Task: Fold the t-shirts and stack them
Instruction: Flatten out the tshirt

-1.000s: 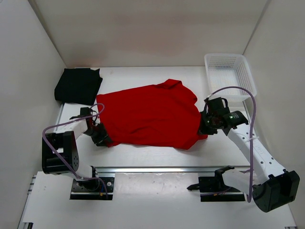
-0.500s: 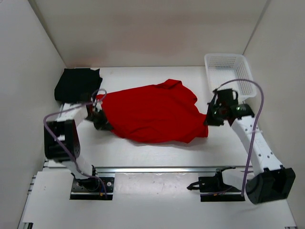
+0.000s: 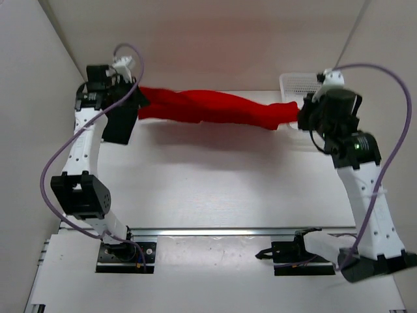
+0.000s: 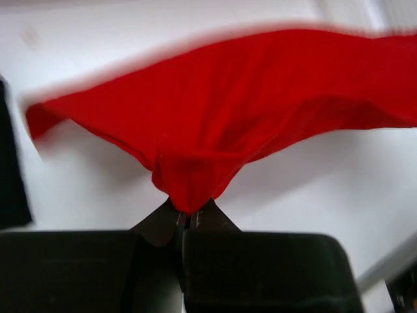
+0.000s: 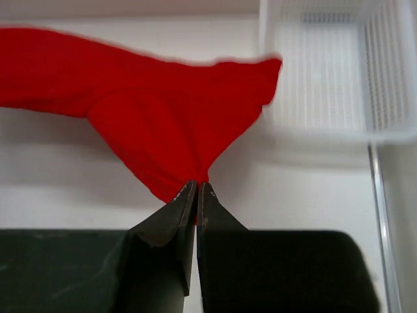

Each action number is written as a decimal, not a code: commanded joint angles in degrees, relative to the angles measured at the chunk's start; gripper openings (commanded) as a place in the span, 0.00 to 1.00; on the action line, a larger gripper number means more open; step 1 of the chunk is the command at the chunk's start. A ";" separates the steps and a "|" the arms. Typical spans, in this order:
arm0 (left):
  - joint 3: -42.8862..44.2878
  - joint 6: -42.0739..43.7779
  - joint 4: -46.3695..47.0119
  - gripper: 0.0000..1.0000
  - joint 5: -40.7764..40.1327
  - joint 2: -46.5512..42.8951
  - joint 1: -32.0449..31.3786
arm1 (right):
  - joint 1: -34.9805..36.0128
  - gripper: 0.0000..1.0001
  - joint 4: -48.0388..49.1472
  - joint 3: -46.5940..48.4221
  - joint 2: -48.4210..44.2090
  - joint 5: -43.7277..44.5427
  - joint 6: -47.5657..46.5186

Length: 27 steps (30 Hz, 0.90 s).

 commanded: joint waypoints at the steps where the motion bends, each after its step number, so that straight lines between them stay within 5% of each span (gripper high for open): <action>1: -15.87 5.77 -12.19 0.00 4.62 0.19 -0.62 | -0.13 0.00 -5.93 -11.99 -6.83 4.07 3.52; 10: -39.21 25.46 -34.62 0.00 -0.46 6.76 0.44 | 5.59 0.00 -13.93 -41.17 -24.42 -3.83 20.05; 16: -36.33 31.97 -34.81 0.00 -6.43 2.56 -0.80 | -0.64 0.00 -9.80 -45.50 -25.58 -10.70 19.10; 21: -37.37 34.34 -29.18 0.00 -23.81 -0.08 -0.36 | -10.57 0.00 -11.12 -46.91 -26.10 -14.56 11.38; 27: -33.69 39.71 -36.38 0.00 -19.89 -4.03 -0.80 | -15.43 0.00 -12.70 -46.29 -26.63 -15.37 8.20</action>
